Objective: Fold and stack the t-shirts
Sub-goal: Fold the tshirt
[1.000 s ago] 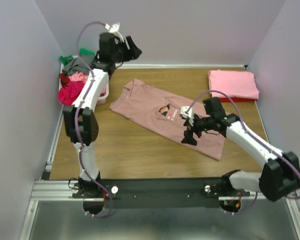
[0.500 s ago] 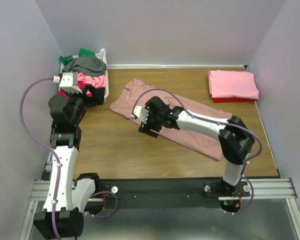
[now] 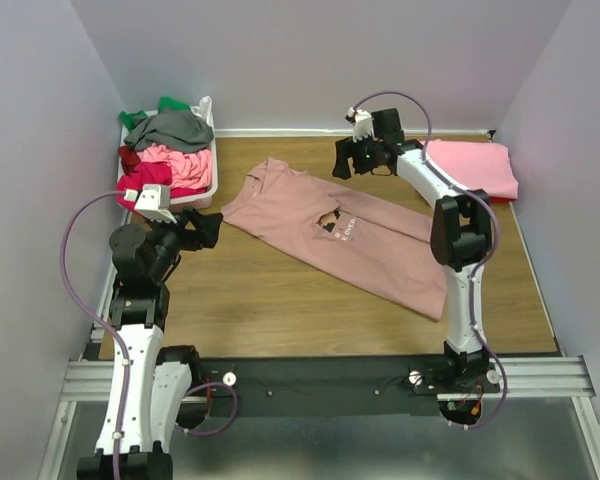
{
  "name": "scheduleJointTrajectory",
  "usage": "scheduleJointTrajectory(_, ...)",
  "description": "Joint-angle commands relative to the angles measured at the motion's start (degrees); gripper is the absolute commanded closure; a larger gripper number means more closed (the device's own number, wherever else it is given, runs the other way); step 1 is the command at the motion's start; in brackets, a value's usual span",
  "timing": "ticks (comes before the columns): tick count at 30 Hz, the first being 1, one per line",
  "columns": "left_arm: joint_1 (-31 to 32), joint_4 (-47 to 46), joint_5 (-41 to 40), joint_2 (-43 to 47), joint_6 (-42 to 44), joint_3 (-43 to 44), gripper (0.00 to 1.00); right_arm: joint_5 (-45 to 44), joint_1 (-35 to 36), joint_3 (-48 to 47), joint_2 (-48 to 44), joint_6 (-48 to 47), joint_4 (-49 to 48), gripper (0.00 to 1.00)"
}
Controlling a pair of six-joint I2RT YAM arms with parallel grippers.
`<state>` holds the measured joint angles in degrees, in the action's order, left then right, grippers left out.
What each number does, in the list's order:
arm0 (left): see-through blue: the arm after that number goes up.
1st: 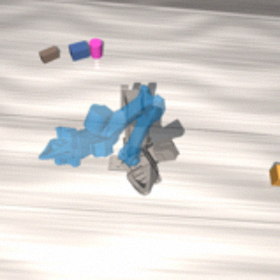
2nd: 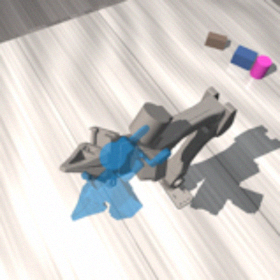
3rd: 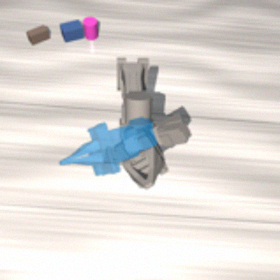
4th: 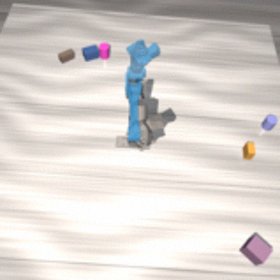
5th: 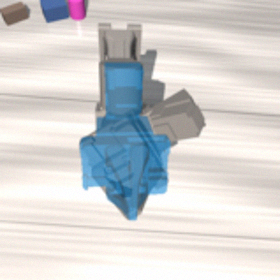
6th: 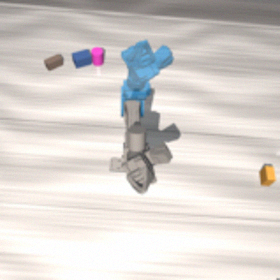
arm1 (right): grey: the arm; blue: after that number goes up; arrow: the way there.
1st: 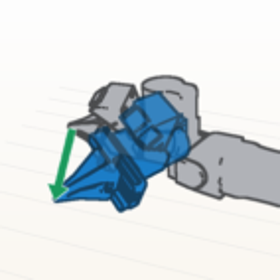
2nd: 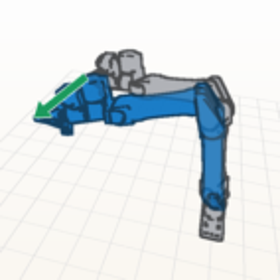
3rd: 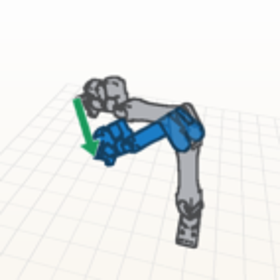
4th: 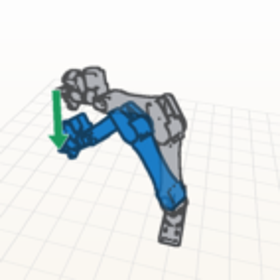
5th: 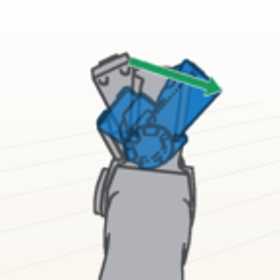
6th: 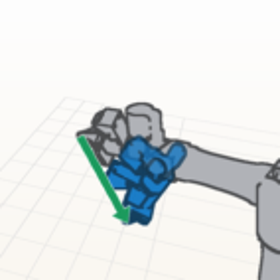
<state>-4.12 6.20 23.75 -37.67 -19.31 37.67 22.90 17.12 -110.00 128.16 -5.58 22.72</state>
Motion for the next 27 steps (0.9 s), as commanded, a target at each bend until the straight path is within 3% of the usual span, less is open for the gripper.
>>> scheduleJointTrajectory(1,-0.1,-2.94,4.37,0.85,0.94,-1.28,0.14,6.11,0.46,-8.28,8.59,5.41,3.03,0.17)
scheduleJointTrajectory(6,-0.01,-3.47,5.08,-0.03,0.77,-1.46,0.14,7.43,-0.25,-12.7,14.13,7.69,4.17,0.17)
scheduleJointTrajectory(14,-0.01,-3.91,6.05,-0.21,0.85,-1.55,0.14,12.07,-0.34,-11.39,17.21,8.13,5.4,0.25)
scheduleJointTrajectory(18,-0.01,-4.09,6.22,-0.12,0.77,-1.55,0.14,15.5,-0.16,-9.89,16.95,8.22,5.84,0.37)
scheduleJointTrajectory(20,-0.01,-4.09,6.31,0.05,0.77,-1.63,0.14,15.6,-0.07,-9.8,16.77,8.22,5.93,0.48)
scheduleJointTrajectory(24,-0.01,-4.35,6.66,-0.12,0.77,-1.72,0.14,10.17,-0.07,-11.99,17.3,8.57,6.02,0.77)
scheduleJointTrajectory(27,0.25,-4.44,7.72,-0.65,0.76,-1.72,0.14,3.66,-0.25,-15.94,19.14,10.15,5.93,0.91)
